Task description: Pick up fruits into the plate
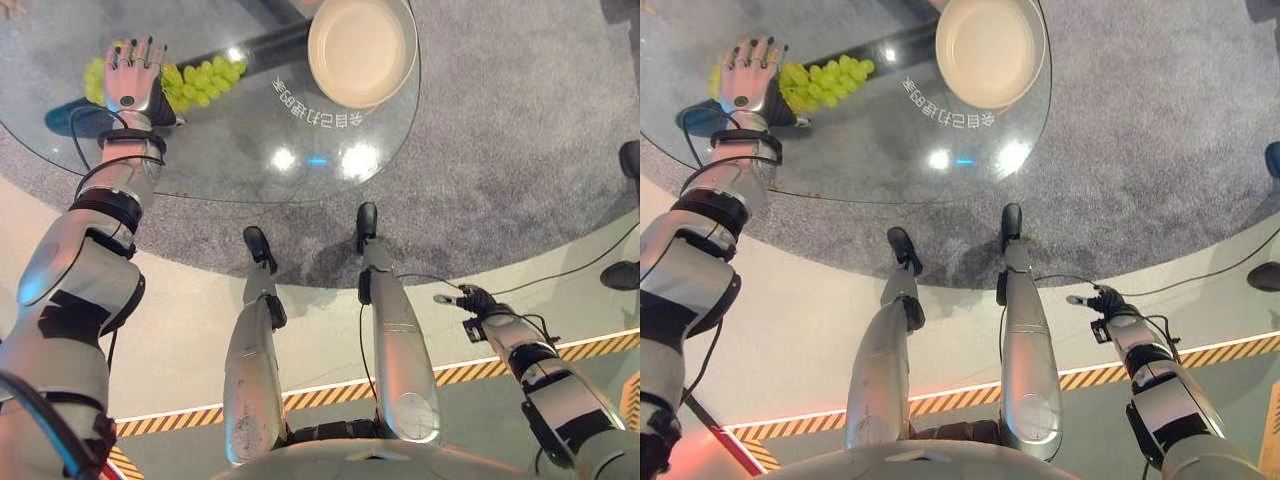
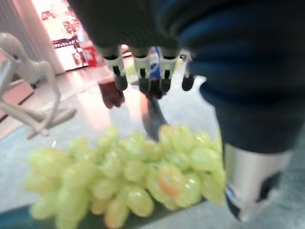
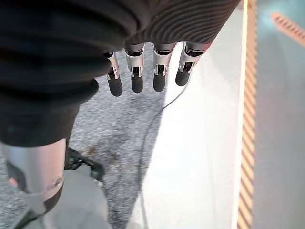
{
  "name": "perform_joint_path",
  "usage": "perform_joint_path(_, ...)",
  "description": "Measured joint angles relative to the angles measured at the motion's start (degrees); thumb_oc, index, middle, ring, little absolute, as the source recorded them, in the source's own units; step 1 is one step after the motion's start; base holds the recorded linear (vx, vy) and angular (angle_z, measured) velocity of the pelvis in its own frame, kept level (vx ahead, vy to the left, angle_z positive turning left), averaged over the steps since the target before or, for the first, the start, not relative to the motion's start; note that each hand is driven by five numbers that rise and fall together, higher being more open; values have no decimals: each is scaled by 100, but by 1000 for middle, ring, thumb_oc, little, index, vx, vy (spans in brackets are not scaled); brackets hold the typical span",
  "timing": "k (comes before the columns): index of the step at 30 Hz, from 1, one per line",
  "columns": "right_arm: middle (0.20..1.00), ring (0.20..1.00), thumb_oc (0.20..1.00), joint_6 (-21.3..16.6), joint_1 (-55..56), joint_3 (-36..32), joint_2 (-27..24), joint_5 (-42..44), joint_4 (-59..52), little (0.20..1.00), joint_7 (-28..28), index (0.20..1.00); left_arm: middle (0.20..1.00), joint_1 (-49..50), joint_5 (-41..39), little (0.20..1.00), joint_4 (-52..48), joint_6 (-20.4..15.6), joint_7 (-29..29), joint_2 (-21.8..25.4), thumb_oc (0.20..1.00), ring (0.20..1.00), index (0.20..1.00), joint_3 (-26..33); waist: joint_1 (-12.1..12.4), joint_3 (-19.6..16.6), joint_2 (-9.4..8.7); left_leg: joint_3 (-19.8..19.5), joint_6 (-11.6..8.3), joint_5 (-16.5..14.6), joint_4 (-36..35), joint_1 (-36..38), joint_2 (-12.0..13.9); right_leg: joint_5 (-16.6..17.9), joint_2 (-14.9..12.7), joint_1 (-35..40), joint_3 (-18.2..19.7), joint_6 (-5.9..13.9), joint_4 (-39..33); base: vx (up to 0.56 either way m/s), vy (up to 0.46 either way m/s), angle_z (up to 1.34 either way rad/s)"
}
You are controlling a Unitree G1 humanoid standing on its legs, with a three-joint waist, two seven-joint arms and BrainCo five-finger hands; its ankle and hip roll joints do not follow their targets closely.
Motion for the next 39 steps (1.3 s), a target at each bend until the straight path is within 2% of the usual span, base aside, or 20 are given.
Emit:
perform_joint_path(5,1000,1000,1000,-24,-5,49,-13,0,-136,1000,-71,1000,1000,-291,7,1000,68,15,329,2,1000,1000,1000,0,-65,6,-15,-10,8,-14,97,-291,5,5,-2,-290,38,-9,76,49,-4,-1)
perform_joint_path(11,1000,1000,1000,-22,-24,124,-14,2,-330,1000,-143,1000,1000,-458,133,1000,136,36,443,-23,1000,1000,1000,-40,-145,7,-15,15,7,-45,140,-440,2,21,-3,-477,98,-31,126,42,14,-3)
perform_joint_path(14,1000,1000,1000,-25,-43,124,-15,8,-359,1000,-165,1000,1000,-631,140,1000,228,178,444,-46,1000,1000,1000,-119,-160,6,-17,30,17,-77,261,-623,6,14,-6,-665,144,-40,224,47,14,-2)
perform_joint_path(22,1000,1000,1000,-179,-38,123,-29,70,-374,1000,-170,1000,1000,-687,238,1000,452,755,40,-156,1000,1000,1000,-238,-325,3,-21,43,37,-187,627,-1006,16,-88,-24,-1051,266,-22,493,38,0,-1)
perform_joint_path(29,1000,1000,1000,-189,-81,148,-93,167,-464,1000,-297,1000,1000,-842,-12,1000,589,913,-167,-241,1000,1000,1000,-228,-335,2,-23,35,33,-196,652,-1165,16,-87,-24,-1218,279,-25,522,10,-3,0)
perform_joint_path(39,1000,1000,1000,-250,-125,151,-315,180,-468,1000,-142,1000,1000,-1171,-11,1000,769,1034,-258,-206,1000,1000,1000,-224,-359,-5,-36,-5,27,-229,747,-1405,16,-66,-29,-1420,276,-54,569,0,0,0)
